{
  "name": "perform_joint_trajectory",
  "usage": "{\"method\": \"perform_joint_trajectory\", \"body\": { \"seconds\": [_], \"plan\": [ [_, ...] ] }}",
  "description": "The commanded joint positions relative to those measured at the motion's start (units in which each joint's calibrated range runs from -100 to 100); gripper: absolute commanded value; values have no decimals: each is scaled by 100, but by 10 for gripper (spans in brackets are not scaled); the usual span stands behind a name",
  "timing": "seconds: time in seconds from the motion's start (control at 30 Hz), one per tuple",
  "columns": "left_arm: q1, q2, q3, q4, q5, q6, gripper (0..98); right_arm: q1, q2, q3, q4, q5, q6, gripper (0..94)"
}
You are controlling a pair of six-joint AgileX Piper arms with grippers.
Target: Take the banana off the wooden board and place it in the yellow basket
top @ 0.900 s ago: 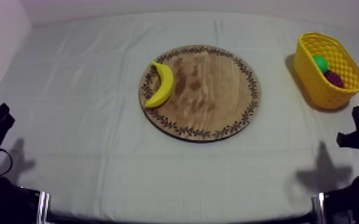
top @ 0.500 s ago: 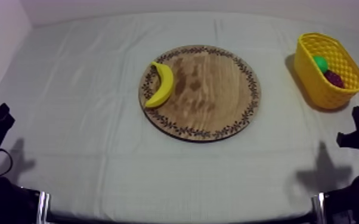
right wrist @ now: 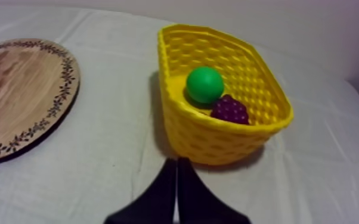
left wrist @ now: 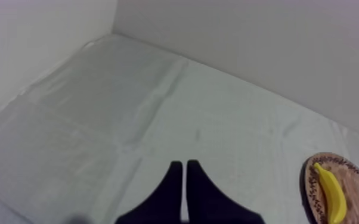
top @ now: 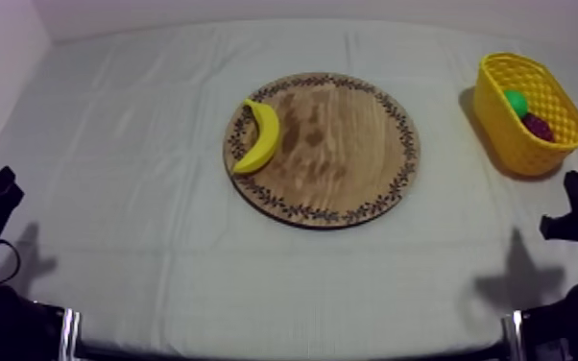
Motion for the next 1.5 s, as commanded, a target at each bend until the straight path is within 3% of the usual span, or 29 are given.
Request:
{"method": "perform_joint_trajectory", "body": {
  "seconds": [0.0,0.17,0.47,0.63,0.73,0.87,1.1,1.47],
  "plan": [
    [-2,2,-2,-1,-1,-1,1,-206,5,4,1,6,17,4],
    [-2,2,-2,-1,-1,-1,1,-609,15,4,0,6,64,5],
    [-2,2,-2,-1,-1,-1,1,-855,33,-50,39,-8,416,6],
    [-2,2,-2,-1,-1,-1,1,-1403,418,-515,542,394,29,5],
    [-2,2,-2,-1,-1,-1,1,-1677,916,-1143,652,741,-167,5],
    [-2,2,-2,-1,-1,-1,1,-1887,1781,-2182,592,1231,-329,5],
    [-2,2,-2,-1,-1,-1,1,-2060,3445,-4138,308,2195,-205,5],
    [-2,2,-2,-1,-1,-1,1,-2096,5774,-6806,8,3523,-686,5]
  ]
}}
